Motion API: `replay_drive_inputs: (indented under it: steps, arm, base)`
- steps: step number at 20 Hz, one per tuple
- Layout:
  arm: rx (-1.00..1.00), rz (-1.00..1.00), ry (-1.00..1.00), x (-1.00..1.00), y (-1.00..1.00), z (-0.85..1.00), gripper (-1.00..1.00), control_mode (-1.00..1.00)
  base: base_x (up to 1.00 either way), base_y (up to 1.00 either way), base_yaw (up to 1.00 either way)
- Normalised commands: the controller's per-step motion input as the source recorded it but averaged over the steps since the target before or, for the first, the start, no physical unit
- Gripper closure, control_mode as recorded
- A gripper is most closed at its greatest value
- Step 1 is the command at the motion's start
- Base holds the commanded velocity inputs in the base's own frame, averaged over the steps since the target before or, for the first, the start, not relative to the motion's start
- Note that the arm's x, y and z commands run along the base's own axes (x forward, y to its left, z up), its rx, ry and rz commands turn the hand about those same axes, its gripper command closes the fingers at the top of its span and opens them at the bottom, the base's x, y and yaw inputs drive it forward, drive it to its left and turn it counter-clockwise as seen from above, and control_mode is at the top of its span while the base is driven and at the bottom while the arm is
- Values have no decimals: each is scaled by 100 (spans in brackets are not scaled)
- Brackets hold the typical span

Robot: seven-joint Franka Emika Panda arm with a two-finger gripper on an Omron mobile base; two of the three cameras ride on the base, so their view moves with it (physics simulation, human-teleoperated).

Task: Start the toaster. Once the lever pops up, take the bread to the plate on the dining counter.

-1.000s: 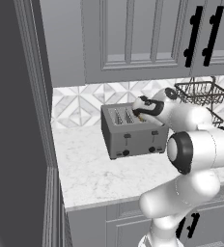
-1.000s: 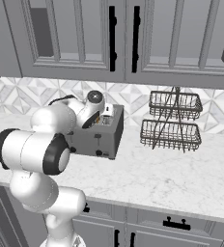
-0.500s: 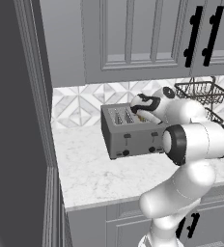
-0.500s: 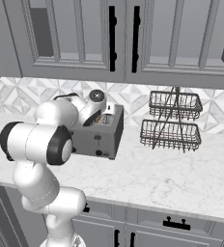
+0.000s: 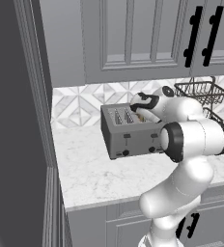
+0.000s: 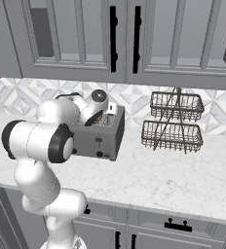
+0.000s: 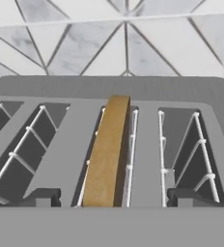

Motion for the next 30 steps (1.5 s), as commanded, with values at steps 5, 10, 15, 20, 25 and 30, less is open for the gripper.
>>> replay_drive_inputs:
  steps: [5,10,15,20,25,30]
  arm:
    - [0,0,0,1,23,-35,100,-100]
    - [0,0,-1,-2,27,-6,100,-100]
    - [0,-1,-4,-20,23,7,100,-100]
    - [1,-4,-12,-35,0,52,100,-100]
    - [5,-1,-13,-32,-10,74,100,-100]
    - [8,0,-7,-47,-8,35,100,-100]
  base:
    - [0,0,0]
    - [0,0,0]
    - [0,0,0]
    - [0,0,0]
    - [0,0,0]
    - [0,0,0]
